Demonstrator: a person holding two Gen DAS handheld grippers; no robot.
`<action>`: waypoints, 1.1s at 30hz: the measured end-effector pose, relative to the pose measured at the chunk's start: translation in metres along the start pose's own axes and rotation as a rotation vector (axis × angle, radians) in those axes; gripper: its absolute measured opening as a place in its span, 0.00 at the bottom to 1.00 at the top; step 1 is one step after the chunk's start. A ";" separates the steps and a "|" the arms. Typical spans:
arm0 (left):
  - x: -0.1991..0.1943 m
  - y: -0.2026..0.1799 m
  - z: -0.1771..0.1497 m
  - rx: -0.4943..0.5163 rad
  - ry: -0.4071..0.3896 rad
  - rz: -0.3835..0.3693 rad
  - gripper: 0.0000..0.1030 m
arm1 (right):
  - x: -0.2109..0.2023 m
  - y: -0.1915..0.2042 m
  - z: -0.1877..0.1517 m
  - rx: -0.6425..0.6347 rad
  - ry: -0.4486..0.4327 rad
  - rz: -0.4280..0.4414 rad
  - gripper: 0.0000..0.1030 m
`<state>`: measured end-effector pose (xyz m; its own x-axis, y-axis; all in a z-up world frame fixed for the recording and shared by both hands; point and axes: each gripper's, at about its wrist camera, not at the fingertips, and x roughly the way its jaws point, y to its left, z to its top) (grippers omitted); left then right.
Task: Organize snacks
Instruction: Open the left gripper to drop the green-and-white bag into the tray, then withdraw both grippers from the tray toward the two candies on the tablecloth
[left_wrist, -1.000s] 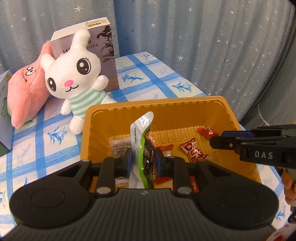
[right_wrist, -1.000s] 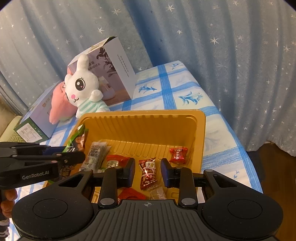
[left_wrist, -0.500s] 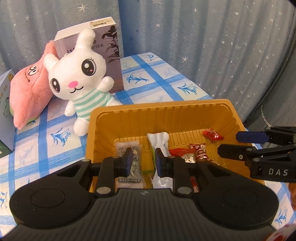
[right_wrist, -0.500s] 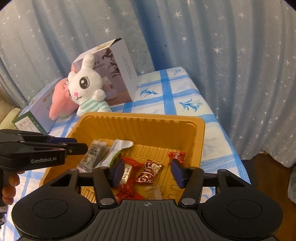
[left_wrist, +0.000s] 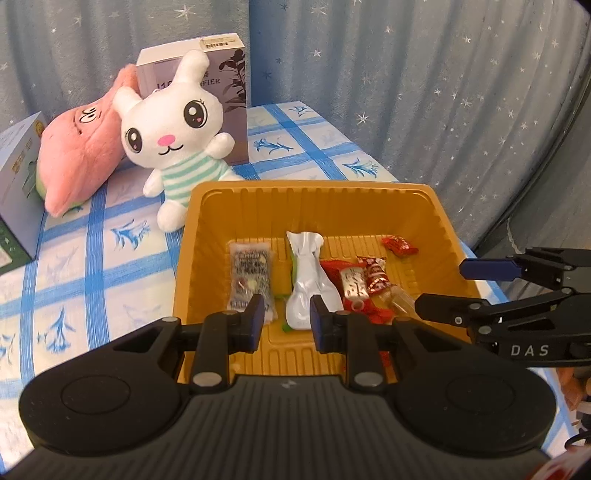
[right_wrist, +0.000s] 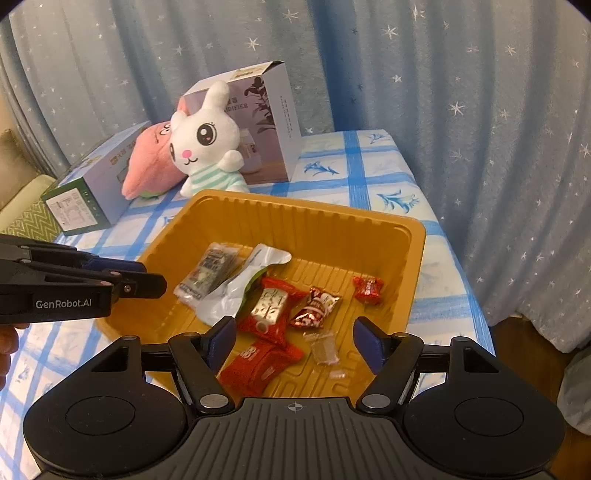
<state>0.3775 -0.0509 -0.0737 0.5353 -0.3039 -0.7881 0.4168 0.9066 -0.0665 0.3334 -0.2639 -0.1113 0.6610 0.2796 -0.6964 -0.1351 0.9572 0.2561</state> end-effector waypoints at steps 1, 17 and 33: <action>-0.004 0.000 -0.002 -0.006 -0.002 -0.002 0.23 | -0.003 0.001 -0.001 0.000 -0.001 0.000 0.68; -0.066 -0.008 -0.053 -0.086 -0.033 -0.003 0.30 | -0.059 0.024 -0.032 -0.011 -0.022 0.031 0.70; -0.126 -0.013 -0.123 -0.141 -0.032 0.038 0.33 | -0.096 0.060 -0.086 -0.065 0.029 0.080 0.70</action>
<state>0.2142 0.0117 -0.0494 0.5726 -0.2758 -0.7720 0.2896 0.9490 -0.1243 0.1990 -0.2266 -0.0868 0.6248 0.3567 -0.6945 -0.2349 0.9342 0.2685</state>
